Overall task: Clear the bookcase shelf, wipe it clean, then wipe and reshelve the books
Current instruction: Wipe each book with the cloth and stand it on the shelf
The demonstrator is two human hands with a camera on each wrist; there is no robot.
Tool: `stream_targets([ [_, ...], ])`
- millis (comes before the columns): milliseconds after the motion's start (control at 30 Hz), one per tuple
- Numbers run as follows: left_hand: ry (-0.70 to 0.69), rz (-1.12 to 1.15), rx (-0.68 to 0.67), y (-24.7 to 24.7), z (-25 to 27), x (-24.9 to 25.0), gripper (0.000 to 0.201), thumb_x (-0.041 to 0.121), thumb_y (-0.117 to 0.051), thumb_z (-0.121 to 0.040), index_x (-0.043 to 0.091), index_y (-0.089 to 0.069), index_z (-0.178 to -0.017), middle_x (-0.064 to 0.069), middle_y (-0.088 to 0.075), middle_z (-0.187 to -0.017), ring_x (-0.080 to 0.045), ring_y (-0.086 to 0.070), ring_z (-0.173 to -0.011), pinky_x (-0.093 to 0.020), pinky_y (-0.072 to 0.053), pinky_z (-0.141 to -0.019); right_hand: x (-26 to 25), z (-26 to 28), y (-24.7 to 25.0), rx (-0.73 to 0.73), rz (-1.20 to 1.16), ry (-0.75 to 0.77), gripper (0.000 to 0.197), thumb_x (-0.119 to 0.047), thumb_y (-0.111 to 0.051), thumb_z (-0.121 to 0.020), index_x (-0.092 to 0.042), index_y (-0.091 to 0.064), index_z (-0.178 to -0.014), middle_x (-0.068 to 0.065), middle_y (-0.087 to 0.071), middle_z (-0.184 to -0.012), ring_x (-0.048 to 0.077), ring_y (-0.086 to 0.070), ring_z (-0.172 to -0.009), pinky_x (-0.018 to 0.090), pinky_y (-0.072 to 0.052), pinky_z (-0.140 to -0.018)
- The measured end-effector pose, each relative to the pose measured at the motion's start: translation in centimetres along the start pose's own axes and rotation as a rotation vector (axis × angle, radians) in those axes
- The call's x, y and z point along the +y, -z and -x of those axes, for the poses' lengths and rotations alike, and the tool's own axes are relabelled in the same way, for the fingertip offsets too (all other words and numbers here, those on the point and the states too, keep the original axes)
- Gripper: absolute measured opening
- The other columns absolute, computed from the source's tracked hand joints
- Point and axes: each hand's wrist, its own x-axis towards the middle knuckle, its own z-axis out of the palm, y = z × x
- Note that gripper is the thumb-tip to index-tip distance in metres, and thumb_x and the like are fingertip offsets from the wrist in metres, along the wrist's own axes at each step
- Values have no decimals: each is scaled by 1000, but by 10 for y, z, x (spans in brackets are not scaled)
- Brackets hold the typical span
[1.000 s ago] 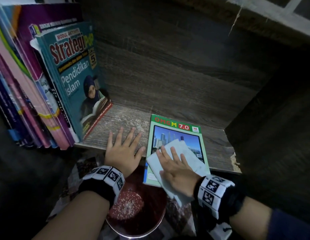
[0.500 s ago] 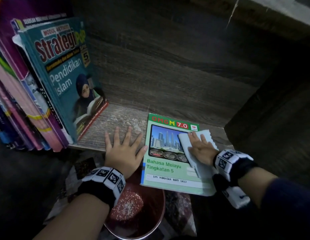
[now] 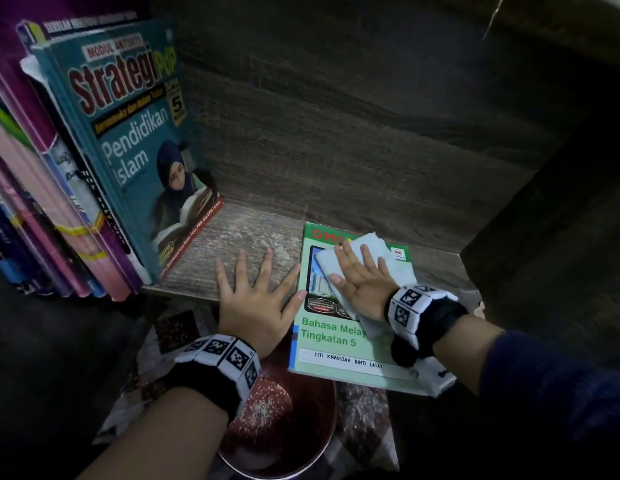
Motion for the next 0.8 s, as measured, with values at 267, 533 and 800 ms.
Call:
stream_targets([
  [267,64,-85,-48,-1,-5,4,60,67,17,-85,54,20,-143,4,16,-161,-39,14,-146,-66,12,-110,-9,93,-33,-74,139,245,75,-69,14,-78,-35,33,-142,-16,37,-149,16,39,-137,39,20,-116],
  [533,60,-80,-62,1,-4,1,61,68,18,-84,54,17,-144,6,14,-161,-38,15,-146,-66,8,-111,74,105,-45,-35,120,93,84,-80,25,-69,-35,35,-139,-13,35,-150,19,33,-140,39,12,-118],
  [800,68,-69,-33,1,-3,2,67,68,19,-80,57,9,-145,6,5,-162,-37,7,-148,-65,7,-112,134,50,-25,-9,48,-356,63,-54,-10,-99,-27,8,-153,-4,10,-161,21,4,-149,47,-1,-119],
])
